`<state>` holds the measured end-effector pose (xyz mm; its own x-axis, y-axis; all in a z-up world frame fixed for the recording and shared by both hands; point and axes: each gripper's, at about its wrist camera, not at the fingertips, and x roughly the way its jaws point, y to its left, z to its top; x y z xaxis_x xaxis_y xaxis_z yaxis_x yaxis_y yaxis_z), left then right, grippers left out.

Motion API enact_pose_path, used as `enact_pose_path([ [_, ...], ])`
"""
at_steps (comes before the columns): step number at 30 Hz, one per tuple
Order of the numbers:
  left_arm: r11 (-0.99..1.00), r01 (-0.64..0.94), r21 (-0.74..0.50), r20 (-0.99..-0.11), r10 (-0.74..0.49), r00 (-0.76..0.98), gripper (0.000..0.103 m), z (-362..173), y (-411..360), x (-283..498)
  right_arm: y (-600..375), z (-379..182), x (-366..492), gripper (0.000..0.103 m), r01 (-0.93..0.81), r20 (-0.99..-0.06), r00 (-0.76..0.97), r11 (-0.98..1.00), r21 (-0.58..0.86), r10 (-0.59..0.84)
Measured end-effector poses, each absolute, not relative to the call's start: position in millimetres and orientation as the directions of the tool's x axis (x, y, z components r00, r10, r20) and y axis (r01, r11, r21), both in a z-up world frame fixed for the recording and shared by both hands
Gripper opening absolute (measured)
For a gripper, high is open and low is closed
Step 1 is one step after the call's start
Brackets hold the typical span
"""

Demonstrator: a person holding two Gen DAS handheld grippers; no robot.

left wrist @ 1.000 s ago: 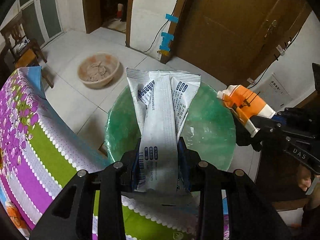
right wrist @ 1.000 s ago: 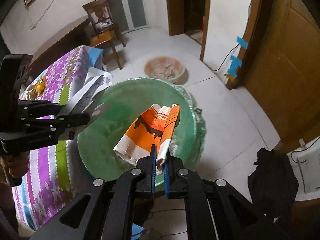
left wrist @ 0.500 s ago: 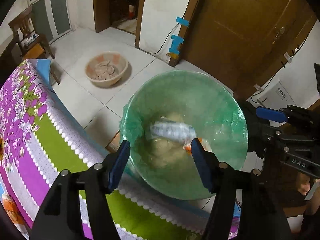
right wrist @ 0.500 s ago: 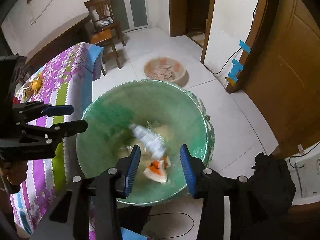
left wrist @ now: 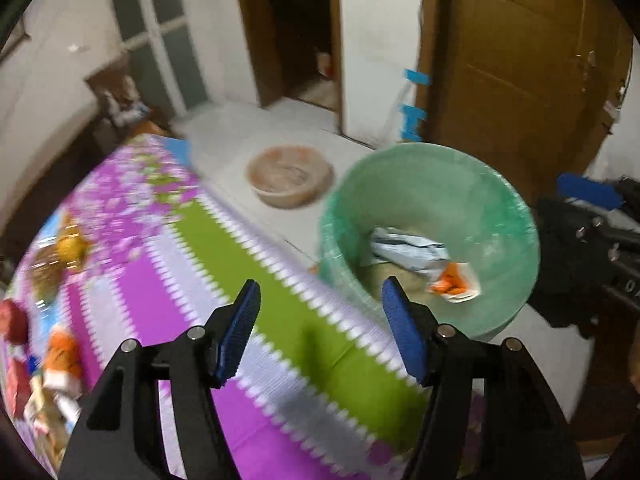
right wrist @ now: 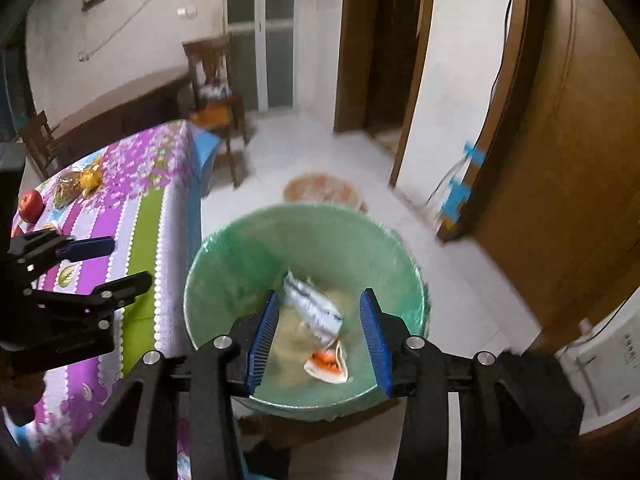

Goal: Collect trash
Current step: 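Open both tools to drop the wrappers into the green bin, then return both tools to the table over the remaining trash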

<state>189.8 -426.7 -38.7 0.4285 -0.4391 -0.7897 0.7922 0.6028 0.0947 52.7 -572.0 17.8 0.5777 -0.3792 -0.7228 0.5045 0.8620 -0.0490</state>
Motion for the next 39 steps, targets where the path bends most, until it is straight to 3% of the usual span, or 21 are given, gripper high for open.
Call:
enact_pose_path([
  [5, 0.688, 0.704, 0.178, -0.723, -0.393, 0.568, 0.061, -34, -383, 176, -529, 22, 31, 0.056, 0.518, -0.612, 0.654, 0.853, -0.065, -0.444],
  [7, 0.708, 0.673, 0.215, -0.693, -0.375, 0.616, 0.069, -33, -365, 167, -511, 24, 25, 0.059, 0.522, -0.572, 0.675, 0.849, -0.075, -0.466],
  [11, 0.745, 0.611, 0.268, -0.631, -0.343, 0.695, 0.072, -30, -331, 152, -474, 25, 16, 0.066, 0.508, -0.518, 0.72, 0.859, -0.06, -0.462],
  [19, 0.808, 0.547, 0.217, -0.603, -0.33, 0.727, 0.086, -29, -254, 131, -401, 25, 12, 0.083, 0.446, -0.46, 0.769, 0.888, -0.111, -0.444],
  [24, 0.846, 0.501, 0.181, -0.593, -0.312, 0.742, 0.088, -28, -197, 127, -361, 15, 25, 0.091, 0.364, -0.494, 0.79, 0.926, -0.099, -0.363],
  [35, 0.939, 0.331, 0.091, -0.61, -0.21, 0.764, 0.088, -25, -48, 161, -278, -5, 87, 0.09, 0.111, -0.597, 0.799, 0.994, 0.024, -0.075],
  [37, 0.942, 0.329, 0.073, -0.632, -0.211, 0.745, 0.088, -28, -25, 173, -259, -7, 103, 0.083, 0.026, -0.612, 0.79, 0.998, 0.062, 0.017],
  [39, 0.939, 0.338, 0.065, -0.642, -0.219, 0.735, 0.088, -30, -9, 180, -239, -10, 120, 0.069, -0.051, -0.631, 0.77, 0.994, 0.095, 0.099],
])
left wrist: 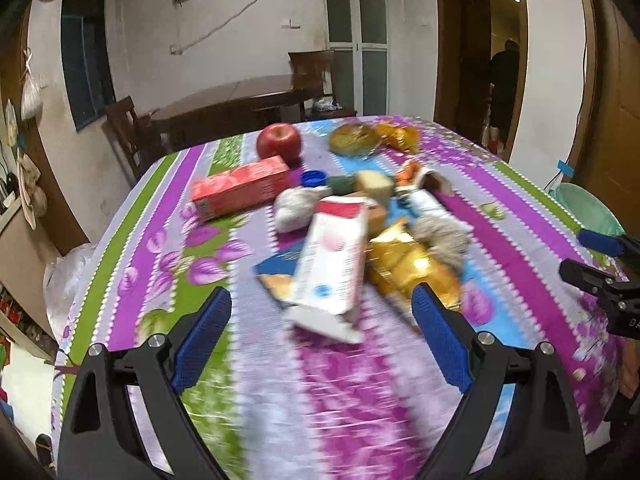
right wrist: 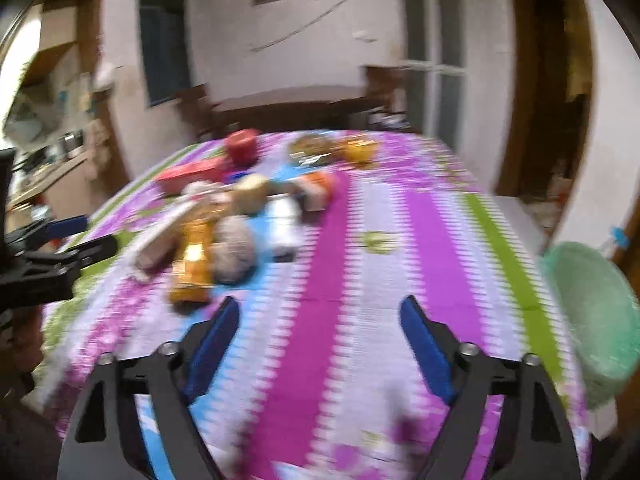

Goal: Collect trash
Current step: 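Return both tools to the table over the remaining trash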

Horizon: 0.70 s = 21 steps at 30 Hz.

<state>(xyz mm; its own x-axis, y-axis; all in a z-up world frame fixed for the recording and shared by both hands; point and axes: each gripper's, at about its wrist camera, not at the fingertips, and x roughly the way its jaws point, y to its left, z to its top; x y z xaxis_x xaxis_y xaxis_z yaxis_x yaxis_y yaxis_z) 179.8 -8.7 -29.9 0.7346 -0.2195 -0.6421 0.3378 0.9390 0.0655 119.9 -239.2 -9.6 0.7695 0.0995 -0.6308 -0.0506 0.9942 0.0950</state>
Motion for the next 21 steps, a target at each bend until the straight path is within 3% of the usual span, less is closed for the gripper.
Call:
enact_pose_path([
  [2, 0.93, 0.359, 0.073, -0.647, -0.23, 0.727, 0.088, -30, 3, 183, -218, -12, 135, 0.058, -0.124, -0.647, 0.741, 0.984, 0.128, 0.178],
  [11, 0.918, 0.396, 0.017, -0.655, -0.289, 0.698, 0.088, -40, 25, 194, -147, -20, 188, 0.058, -0.276, -0.7, 0.654, 0.952, 0.131, 0.286],
  [16, 0.919, 0.393, -0.011, -0.656, -0.304, 0.691, 0.088, -45, 33, 198, -136, -38, 220, 0.053, -0.267, -0.759, 0.587, 0.952, 0.149, 0.283],
  [21, 0.912, 0.409, -0.032, -0.652, -0.329, 0.683, 0.088, -42, 35, 199, -132, -47, 227, 0.037, -0.253, -0.766, 0.585, 0.957, 0.14, 0.267],
])
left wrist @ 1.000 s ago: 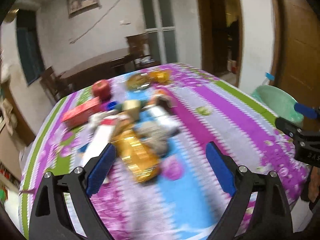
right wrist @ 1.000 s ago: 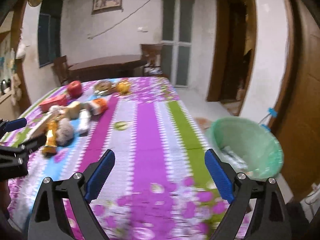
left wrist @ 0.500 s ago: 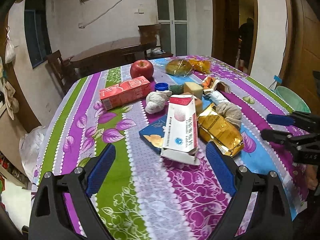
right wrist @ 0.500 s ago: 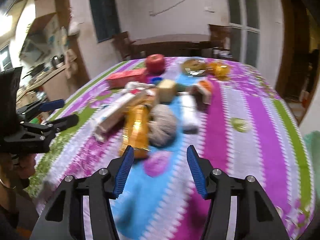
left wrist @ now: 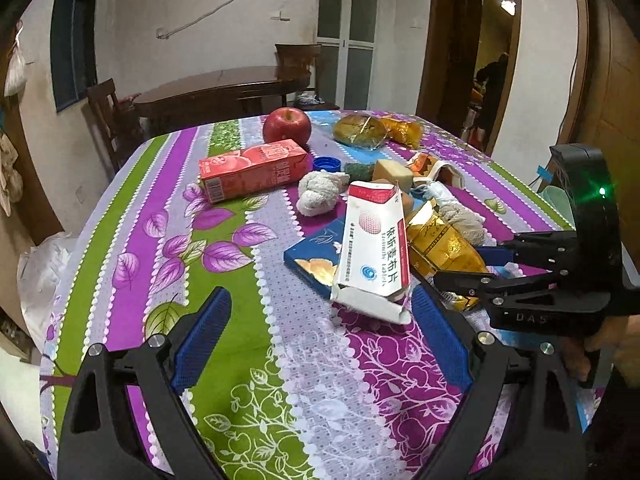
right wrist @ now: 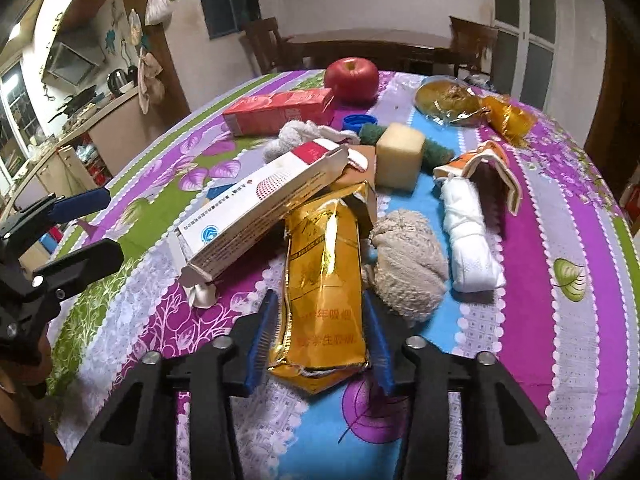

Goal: Collect trash
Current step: 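Return both tools to the table over the remaining trash, then grasp the gold snack bag with the right tool while the left tool grasps the white medicine box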

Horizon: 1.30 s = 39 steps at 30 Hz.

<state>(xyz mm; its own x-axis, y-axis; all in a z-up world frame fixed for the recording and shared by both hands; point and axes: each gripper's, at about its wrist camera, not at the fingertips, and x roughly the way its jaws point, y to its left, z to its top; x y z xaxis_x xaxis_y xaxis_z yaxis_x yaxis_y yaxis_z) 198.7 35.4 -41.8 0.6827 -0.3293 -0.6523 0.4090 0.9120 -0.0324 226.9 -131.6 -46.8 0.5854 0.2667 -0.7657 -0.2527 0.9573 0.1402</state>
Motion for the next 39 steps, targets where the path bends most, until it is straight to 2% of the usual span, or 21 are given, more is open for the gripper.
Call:
enact_pose_path([
  [1, 0.907, 0.42, -0.024, -0.651, -0.333, 0.682, 0.088, -40, 33, 200, -133, -46, 225, 0.033, -0.251, -0.763, 0.585, 0.956, 0.152, 0.275],
  [7, 0.849, 0.529, 0.0, -0.688, -0.383, 0.616, 0.088, -39, 9, 215, -156, -24, 183, 0.032, -0.218, -0.716, 0.639, 0.959, 0.182, 0.281],
  [11, 0.802, 0.596, -0.046, -0.711, -0.445, 0.544, 0.088, -45, -7, 228, -181, -10, 150, 0.032, -0.185, -0.691, 0.662, 0.956, 0.227, 0.292],
  [15, 0.797, 0.603, -0.03, -0.735, -0.427, 0.527, 0.088, -58, -25, 248, -202, -4, 130, 0.032, -0.167, -0.668, 0.667, 0.94, 0.298, 0.331],
  [18, 0.798, 0.601, -0.043, -0.762, -0.416, 0.497, 0.088, -70, -31, 261, -208, 0, 121, 0.032, -0.165, -0.658, 0.679, 0.941, 0.295, 0.326],
  [20, 0.817, 0.576, -0.025, -0.779, -0.378, 0.501, 0.081, -78, -34, 267, -212, 2, 117, 0.032, -0.163, -0.649, 0.686, 0.939, 0.304, 0.329],
  [21, 0.824, 0.567, -0.001, -0.77, -0.362, 0.525, 0.072, -77, -34, 265, -216, 3, 114, 0.032, -0.167, -0.636, 0.693, 0.934, 0.316, 0.339],
  [22, 0.825, 0.566, 0.003, -0.769, -0.359, 0.528, 0.056, -76, -34, 263, -220, 5, 112, 0.032, -0.166, -0.626, 0.701, 0.931, 0.324, 0.343],
  [23, 0.829, 0.56, -0.004, -0.766, -0.362, 0.531, 0.048, -73, -33, 262, -228, 6, 111, 0.032, -0.167, -0.611, 0.704, 0.92, 0.353, 0.363],
  [26, 0.85, 0.523, -0.056, -0.754, -0.379, 0.536, 0.046, -65, -22, 257, -247, 9, 108, 0.032, -0.142, -0.578, 0.719, 0.896, 0.421, 0.386],
  [32, 0.881, 0.473, -0.019, -0.711, -0.344, 0.614, 0.045, -44, -9, 222, -270, 13, 102, 0.032, -0.157, -0.515, 0.715, 0.826, 0.541, 0.473],
  [35, 0.888, 0.457, -0.04, -0.695, -0.353, 0.626, 0.045, -37, -1, 206, -284, 5, 106, 0.032, -0.171, -0.431, 0.679, 0.698, 0.695, 0.595],
  [38, 0.899, 0.434, -0.06, -0.685, -0.354, 0.637, 0.045, -34, 5, 192, -302, -10, 111, 0.032, -0.203, -0.237, 0.611, 0.438, 0.876, 0.756],
  [39, 0.905, 0.422, -0.054, -0.682, -0.342, 0.646, 0.045, -34, 6, 188, -306, -13, 112, 0.032, -0.197, -0.209, 0.607, 0.4, 0.895, 0.767],
])
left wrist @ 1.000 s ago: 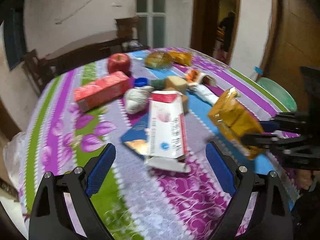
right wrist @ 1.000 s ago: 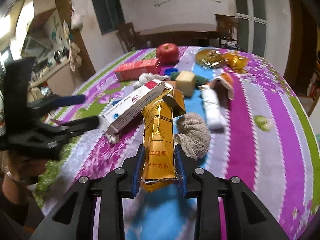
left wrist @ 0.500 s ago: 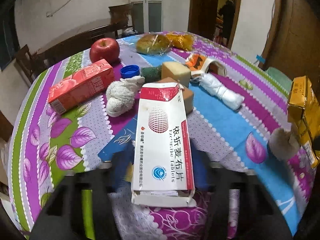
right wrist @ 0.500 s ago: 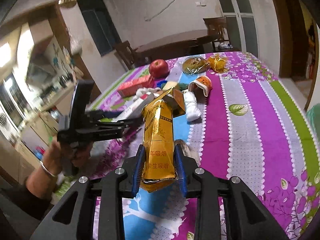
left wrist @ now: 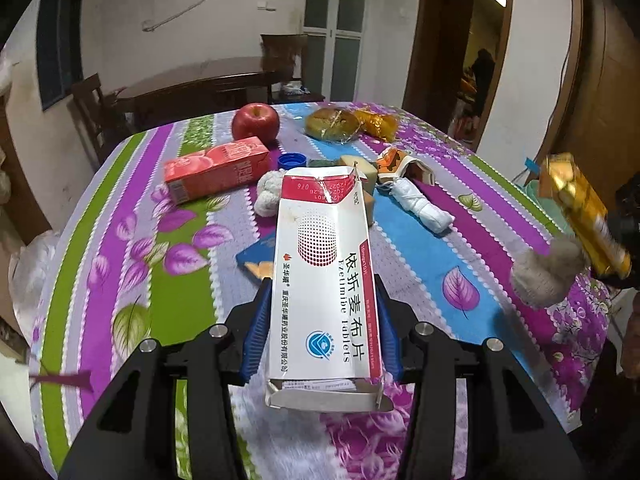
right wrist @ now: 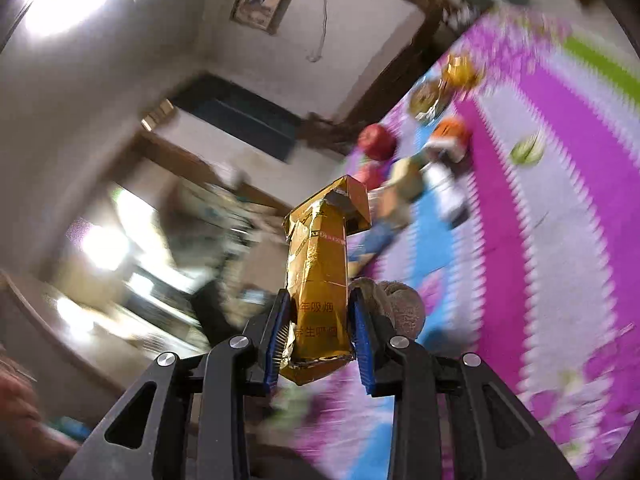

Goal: Collect trash
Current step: 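Grasp the gold snack bag with the right tool while the left tool grasps the white medicine box, then carry the gold bag and medicine box over the green bin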

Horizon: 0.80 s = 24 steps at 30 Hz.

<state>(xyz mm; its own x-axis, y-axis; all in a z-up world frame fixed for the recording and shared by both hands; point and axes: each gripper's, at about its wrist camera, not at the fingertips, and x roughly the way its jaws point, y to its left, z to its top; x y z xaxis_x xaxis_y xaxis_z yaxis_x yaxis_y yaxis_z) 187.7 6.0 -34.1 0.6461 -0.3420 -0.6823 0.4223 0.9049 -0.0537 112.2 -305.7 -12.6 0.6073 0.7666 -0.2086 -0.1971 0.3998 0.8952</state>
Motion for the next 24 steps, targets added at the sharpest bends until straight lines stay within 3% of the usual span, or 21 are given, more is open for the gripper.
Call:
enact_pose_path([
  [3, 0.92, 0.392, -0.013, -0.678, -0.296, 0.673, 0.046, -39, 7, 177, -314, -20, 115, 0.032, -0.163, -0.188, 0.624, 0.361, 0.918, 0.759],
  [5, 0.919, 0.393, -0.028, -0.684, -0.304, 0.663, 0.046, -43, 8, 174, -313, -17, 116, 0.032, -0.144, -0.266, 0.651, 0.459, 0.877, 0.711],
  [6, 0.917, 0.397, -0.043, -0.689, -0.314, 0.653, 0.046, -45, 8, 173, -306, -9, 115, 0.034, -0.145, -0.354, 0.681, 0.592, 0.792, 0.64],
  [7, 0.915, 0.399, -0.053, -0.695, -0.321, 0.644, 0.046, -47, 8, 172, -289, 5, 111, 0.034, -0.133, -0.487, 0.742, 0.814, 0.565, 0.46],
  [8, 0.915, 0.4, -0.054, -0.699, -0.32, 0.639, 0.046, -50, 8, 171, -273, 10, 107, 0.035, -0.126, -0.536, 0.771, 0.908, 0.4, 0.343],
  [9, 0.915, 0.4, -0.052, -0.702, -0.319, 0.637, 0.046, -51, 7, 170, -244, 11, 101, 0.035, -0.156, -0.57, 0.793, 0.977, 0.148, 0.213],
  [12, 0.916, 0.399, -0.04, -0.711, -0.307, 0.633, 0.046, -57, 6, 166, -190, -4, 86, 0.036, -0.248, -0.592, 0.801, 0.95, -0.191, 0.09],
  [15, 0.917, 0.398, -0.036, -0.716, -0.301, 0.63, 0.047, -60, 8, 161, -151, -22, 73, 0.042, -0.293, -0.59, 0.807, 0.867, -0.404, -0.002],
  [18, 0.919, 0.392, -0.041, -0.726, -0.297, 0.62, 0.047, -64, 12, 159, -131, -20, 53, 0.054, -0.33, -0.552, 0.833, 0.822, -0.464, 0.023],
  [24, 0.919, 0.393, -0.039, -0.738, -0.292, 0.609, 0.048, -70, 13, 155, -147, -12, 47, 0.055, -0.346, -0.633, 0.772, 0.873, -0.343, 0.058],
])
